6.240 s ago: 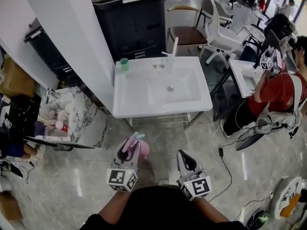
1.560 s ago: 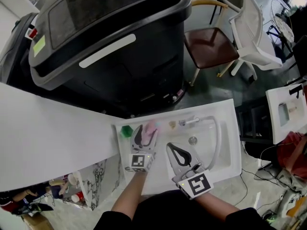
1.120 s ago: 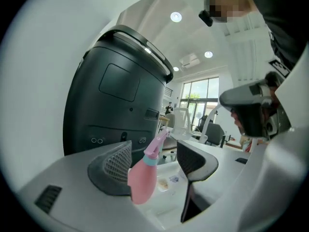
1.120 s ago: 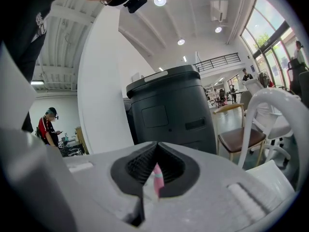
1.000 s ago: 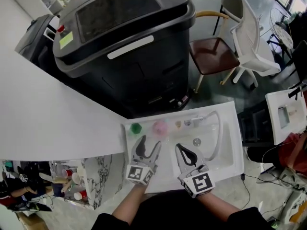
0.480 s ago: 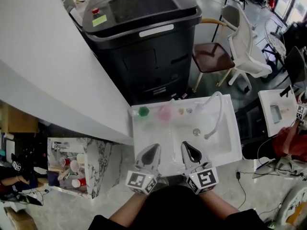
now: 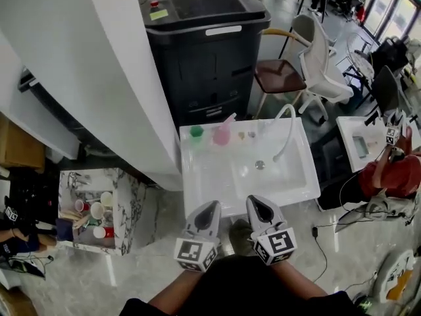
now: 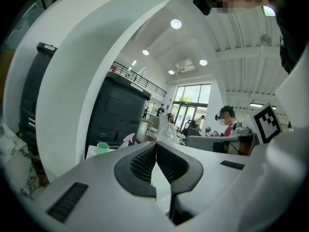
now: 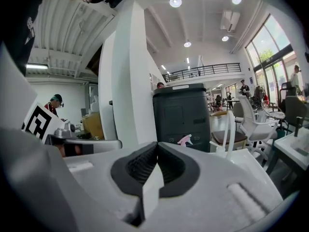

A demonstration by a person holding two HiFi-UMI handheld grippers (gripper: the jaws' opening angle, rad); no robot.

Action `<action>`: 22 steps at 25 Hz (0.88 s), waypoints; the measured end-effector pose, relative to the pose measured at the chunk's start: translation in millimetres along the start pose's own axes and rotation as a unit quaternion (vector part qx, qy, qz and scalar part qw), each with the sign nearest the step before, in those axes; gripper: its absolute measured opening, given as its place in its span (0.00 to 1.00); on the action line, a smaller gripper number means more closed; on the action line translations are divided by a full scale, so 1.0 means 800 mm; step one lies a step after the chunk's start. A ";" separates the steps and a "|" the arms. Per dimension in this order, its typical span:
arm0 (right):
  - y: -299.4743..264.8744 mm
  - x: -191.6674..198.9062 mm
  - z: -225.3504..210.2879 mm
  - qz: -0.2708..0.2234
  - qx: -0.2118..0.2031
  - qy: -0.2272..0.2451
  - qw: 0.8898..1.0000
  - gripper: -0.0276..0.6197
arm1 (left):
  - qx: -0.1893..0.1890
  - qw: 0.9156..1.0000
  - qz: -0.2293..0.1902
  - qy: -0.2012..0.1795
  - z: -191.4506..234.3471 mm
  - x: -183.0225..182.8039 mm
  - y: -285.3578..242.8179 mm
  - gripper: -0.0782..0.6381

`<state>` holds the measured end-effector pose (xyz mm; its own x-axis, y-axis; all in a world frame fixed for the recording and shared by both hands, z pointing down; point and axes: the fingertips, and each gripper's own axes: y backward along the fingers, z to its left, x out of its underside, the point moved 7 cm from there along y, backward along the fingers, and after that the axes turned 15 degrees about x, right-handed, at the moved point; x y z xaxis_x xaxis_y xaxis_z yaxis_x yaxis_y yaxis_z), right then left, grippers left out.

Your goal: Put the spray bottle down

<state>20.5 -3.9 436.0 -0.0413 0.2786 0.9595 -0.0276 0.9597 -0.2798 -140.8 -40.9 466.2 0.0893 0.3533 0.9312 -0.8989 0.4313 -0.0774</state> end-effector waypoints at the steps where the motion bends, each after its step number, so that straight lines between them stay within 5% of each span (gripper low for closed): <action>1: 0.009 0.003 0.001 0.001 0.004 -0.001 1.000 0.04 | 0.002 1.000 -0.004 0.000 -0.007 -0.001 0.007 0.13; 22: 0.041 -0.001 -0.050 -0.009 0.049 -0.016 0.999 0.04 | -0.010 0.999 -0.019 -0.030 -0.032 -0.029 -0.005 0.13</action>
<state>59.9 29.2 427.5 -0.0721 0.2575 0.9636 -0.1268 0.9559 -0.2649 -128.2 -29.2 436.1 0.0967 0.2856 0.9535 -0.8864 0.4605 -0.0480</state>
